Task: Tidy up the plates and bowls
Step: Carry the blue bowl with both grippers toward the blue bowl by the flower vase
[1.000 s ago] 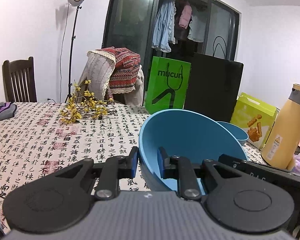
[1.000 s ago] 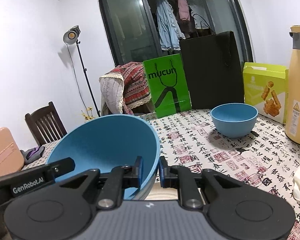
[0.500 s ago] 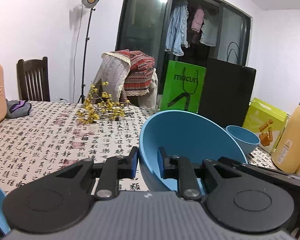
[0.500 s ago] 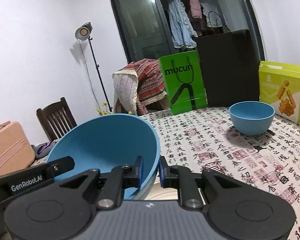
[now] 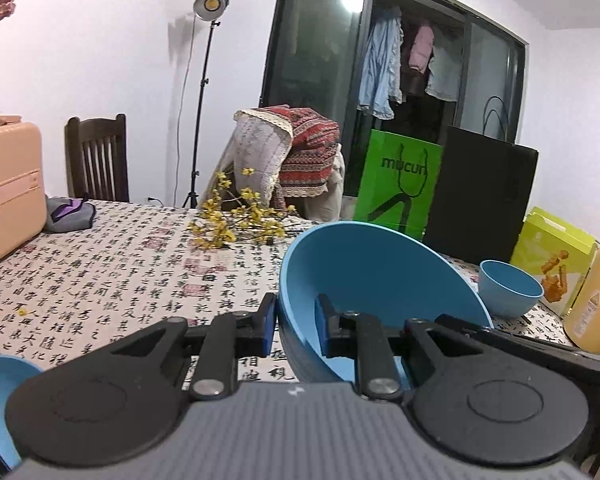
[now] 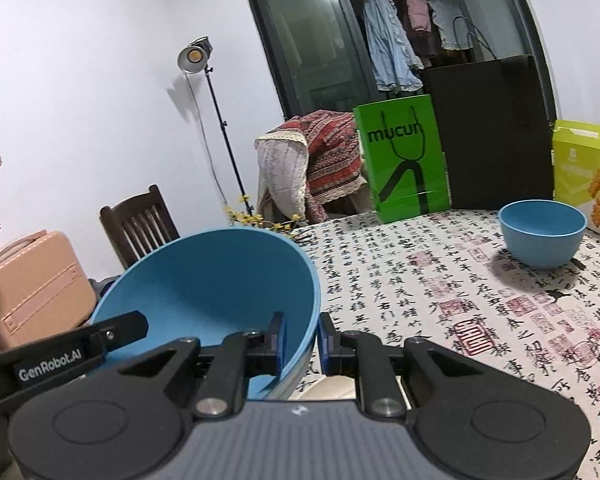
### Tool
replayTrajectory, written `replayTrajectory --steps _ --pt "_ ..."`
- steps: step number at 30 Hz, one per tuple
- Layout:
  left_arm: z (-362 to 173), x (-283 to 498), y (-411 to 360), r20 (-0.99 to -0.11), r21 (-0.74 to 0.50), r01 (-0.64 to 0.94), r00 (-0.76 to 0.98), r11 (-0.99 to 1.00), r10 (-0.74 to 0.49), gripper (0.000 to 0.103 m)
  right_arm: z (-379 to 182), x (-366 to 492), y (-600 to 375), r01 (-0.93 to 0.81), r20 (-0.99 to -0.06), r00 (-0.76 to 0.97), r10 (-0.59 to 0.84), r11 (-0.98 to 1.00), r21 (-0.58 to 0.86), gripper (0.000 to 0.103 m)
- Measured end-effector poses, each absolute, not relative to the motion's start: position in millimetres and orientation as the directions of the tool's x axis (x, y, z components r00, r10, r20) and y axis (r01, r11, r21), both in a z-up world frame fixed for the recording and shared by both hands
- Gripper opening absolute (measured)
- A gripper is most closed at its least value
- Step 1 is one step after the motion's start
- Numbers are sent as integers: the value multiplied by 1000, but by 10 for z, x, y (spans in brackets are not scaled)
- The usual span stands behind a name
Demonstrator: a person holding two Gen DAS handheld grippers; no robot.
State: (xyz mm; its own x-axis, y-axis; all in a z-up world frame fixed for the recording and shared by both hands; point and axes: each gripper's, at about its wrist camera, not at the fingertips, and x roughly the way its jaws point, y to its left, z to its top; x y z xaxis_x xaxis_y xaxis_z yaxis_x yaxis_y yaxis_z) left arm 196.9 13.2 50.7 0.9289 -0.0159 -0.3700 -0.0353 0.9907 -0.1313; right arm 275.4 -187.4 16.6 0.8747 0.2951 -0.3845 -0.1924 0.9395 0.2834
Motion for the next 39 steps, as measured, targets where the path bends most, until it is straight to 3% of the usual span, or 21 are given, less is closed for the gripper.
replayTrajectory --steps 39 --pt "579 1380 1142 -356 -151 -307 904 940 238 21 249 2675 -692 -447 -376 764 525 850 279 16"
